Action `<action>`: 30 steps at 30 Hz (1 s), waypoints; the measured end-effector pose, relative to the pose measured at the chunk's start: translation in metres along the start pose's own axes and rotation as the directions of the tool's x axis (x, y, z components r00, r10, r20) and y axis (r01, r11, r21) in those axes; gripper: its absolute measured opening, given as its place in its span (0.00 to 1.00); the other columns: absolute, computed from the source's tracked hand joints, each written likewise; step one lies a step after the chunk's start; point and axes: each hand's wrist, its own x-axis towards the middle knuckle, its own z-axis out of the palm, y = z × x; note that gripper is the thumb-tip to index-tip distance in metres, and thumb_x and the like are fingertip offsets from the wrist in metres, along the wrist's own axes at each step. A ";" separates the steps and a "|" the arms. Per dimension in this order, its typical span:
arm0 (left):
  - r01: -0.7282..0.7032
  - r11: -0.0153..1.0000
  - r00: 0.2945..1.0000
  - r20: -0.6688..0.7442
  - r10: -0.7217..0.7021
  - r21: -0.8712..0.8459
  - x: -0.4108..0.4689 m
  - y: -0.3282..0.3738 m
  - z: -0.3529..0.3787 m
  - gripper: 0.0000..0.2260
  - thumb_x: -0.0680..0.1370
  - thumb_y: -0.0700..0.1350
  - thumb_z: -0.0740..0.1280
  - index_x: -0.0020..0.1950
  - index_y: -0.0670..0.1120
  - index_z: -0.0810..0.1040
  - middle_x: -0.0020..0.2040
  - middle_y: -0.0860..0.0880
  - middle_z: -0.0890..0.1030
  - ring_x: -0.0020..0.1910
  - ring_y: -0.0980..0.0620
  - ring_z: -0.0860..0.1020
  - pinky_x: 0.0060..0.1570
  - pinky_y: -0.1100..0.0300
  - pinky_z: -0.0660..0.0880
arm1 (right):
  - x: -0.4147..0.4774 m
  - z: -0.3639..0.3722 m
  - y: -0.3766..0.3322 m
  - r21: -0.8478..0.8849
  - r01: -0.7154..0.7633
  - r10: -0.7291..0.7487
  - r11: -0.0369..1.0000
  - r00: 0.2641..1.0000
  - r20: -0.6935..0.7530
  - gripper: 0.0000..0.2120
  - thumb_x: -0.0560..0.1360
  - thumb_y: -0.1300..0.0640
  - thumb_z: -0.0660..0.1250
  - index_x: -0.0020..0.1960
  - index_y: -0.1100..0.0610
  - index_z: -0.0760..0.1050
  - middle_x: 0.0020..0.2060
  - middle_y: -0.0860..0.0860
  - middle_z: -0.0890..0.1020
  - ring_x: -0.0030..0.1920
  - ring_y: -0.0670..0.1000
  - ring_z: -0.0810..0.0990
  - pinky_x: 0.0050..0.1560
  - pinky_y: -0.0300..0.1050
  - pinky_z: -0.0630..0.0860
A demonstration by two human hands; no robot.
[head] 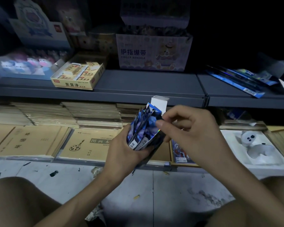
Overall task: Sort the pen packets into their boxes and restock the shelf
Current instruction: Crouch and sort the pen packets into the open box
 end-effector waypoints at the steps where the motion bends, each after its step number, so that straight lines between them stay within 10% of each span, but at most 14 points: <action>1: 0.006 1.000 1.000 -0.007 -0.006 -0.001 0.001 0.000 0.000 0.23 0.64 0.44 0.84 0.53 0.55 0.79 0.45 0.61 0.86 0.43 0.61 0.84 0.43 0.59 0.82 | 0.000 -0.002 -0.002 0.040 0.004 -0.004 0.999 1.000 -0.007 0.08 0.76 0.59 0.76 0.40 0.52 0.81 0.34 0.51 0.84 0.33 0.51 0.86 0.31 0.38 0.75; 9: -0.009 0.999 0.999 -0.044 0.010 0.031 0.004 0.001 -0.004 0.24 0.65 0.48 0.84 0.55 0.57 0.78 0.47 0.63 0.85 0.44 0.64 0.83 0.44 0.57 0.83 | 0.005 -0.012 -0.009 0.348 -0.020 0.077 0.937 0.986 -0.150 0.07 0.82 0.63 0.67 0.46 0.63 0.74 0.36 0.66 0.81 0.36 0.63 0.87 0.30 0.52 0.80; 17: 0.003 0.998 0.999 -0.043 0.000 0.060 0.004 -0.006 -0.003 0.22 0.66 0.48 0.83 0.54 0.57 0.78 0.46 0.63 0.85 0.43 0.62 0.84 0.45 0.51 0.84 | 0.002 0.001 0.002 0.084 -0.004 0.014 0.996 0.993 -0.118 0.03 0.75 0.59 0.76 0.44 0.52 0.85 0.28 0.45 0.83 0.26 0.41 0.76 0.29 0.38 0.72; 25: 0.017 1.000 1.000 -0.008 -0.017 0.014 0.007 -0.011 -0.005 0.26 0.66 0.49 0.85 0.59 0.53 0.79 0.48 0.60 0.85 0.46 0.62 0.84 0.47 0.58 0.84 | 0.019 -0.055 -0.006 0.224 0.212 -0.052 0.951 0.826 -0.561 0.03 0.81 0.58 0.71 0.50 0.57 0.80 0.43 0.55 0.86 0.39 0.56 0.86 0.39 0.47 0.85; 30: -0.009 0.999 0.999 0.036 0.010 -0.035 0.001 -0.004 -0.001 0.26 0.65 0.47 0.85 0.59 0.54 0.79 0.49 0.63 0.85 0.49 0.63 0.83 0.46 0.67 0.81 | 0.023 -0.058 0.006 0.212 0.204 -0.036 0.956 0.798 -0.602 0.06 0.81 0.59 0.70 0.52 0.63 0.79 0.42 0.60 0.85 0.38 0.58 0.87 0.42 0.49 0.86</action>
